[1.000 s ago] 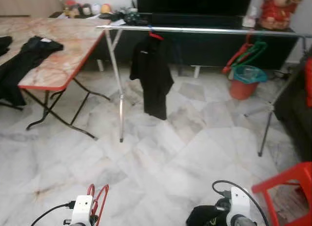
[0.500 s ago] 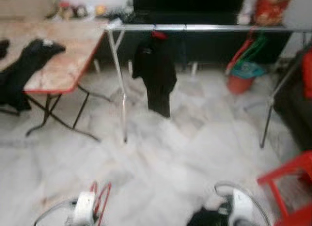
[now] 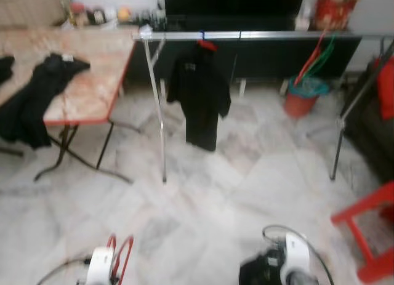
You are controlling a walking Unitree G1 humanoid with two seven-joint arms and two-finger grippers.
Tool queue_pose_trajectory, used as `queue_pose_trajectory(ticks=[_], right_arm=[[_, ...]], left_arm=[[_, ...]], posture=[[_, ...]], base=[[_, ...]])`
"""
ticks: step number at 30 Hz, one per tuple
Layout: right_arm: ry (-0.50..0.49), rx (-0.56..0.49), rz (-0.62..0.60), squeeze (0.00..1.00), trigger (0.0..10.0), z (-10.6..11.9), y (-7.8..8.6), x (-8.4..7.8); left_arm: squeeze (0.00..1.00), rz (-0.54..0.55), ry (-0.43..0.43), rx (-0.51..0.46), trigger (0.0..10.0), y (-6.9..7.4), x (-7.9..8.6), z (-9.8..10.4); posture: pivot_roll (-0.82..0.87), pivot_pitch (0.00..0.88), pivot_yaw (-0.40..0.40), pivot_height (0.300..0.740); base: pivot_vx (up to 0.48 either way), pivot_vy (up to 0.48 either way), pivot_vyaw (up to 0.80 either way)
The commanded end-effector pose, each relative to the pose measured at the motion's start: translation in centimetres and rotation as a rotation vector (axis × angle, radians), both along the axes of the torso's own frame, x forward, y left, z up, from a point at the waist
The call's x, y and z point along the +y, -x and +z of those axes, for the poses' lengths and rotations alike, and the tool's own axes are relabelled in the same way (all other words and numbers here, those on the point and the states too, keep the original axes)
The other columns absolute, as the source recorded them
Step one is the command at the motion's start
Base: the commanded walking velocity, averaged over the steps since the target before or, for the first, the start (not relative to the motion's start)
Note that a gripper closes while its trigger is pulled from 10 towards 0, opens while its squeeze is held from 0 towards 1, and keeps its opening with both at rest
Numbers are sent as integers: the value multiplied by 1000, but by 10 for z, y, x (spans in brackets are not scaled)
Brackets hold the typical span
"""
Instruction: Hang hanger
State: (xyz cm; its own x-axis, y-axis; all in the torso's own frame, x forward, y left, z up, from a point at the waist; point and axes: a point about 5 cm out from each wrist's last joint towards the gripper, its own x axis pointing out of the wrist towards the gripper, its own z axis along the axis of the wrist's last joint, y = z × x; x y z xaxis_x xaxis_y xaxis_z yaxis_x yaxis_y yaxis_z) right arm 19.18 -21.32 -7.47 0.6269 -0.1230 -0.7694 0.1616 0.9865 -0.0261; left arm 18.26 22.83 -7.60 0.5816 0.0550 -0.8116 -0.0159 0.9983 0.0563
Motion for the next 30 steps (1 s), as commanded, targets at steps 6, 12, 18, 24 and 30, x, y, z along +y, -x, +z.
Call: queue_pose_trajectory(ticks=[6,12,18,24,30], right_arm=[[-43,-2,-35,0,10000,-4,3,15],[-44,-2,-36,0,10000,-4,4,15],[-49,-6,-35,0,10000,-5,4,16],[-53,-11,-35,0,10000,-4,3,18],[-53,-12,-32,0,10000,-4,3,18]], left_arm=[[0,-43,16,96,10000,8,-25,-11],[0,-43,16,99,10000,10,-24,-11],[0,-44,12,102,10000,11,-23,-11],[0,-44,10,100,10000,10,-21,-11],[0,-46,9,93,10000,8,-21,-10]], posture=[[3,0,5,740],[0,0,8,740],[-2,0,9,740],[-4,0,9,740],[-4,0,10,740]], base=[[0,311,0],[0,311,0],[0,308,0],[0,369,0],[0,469,0]])
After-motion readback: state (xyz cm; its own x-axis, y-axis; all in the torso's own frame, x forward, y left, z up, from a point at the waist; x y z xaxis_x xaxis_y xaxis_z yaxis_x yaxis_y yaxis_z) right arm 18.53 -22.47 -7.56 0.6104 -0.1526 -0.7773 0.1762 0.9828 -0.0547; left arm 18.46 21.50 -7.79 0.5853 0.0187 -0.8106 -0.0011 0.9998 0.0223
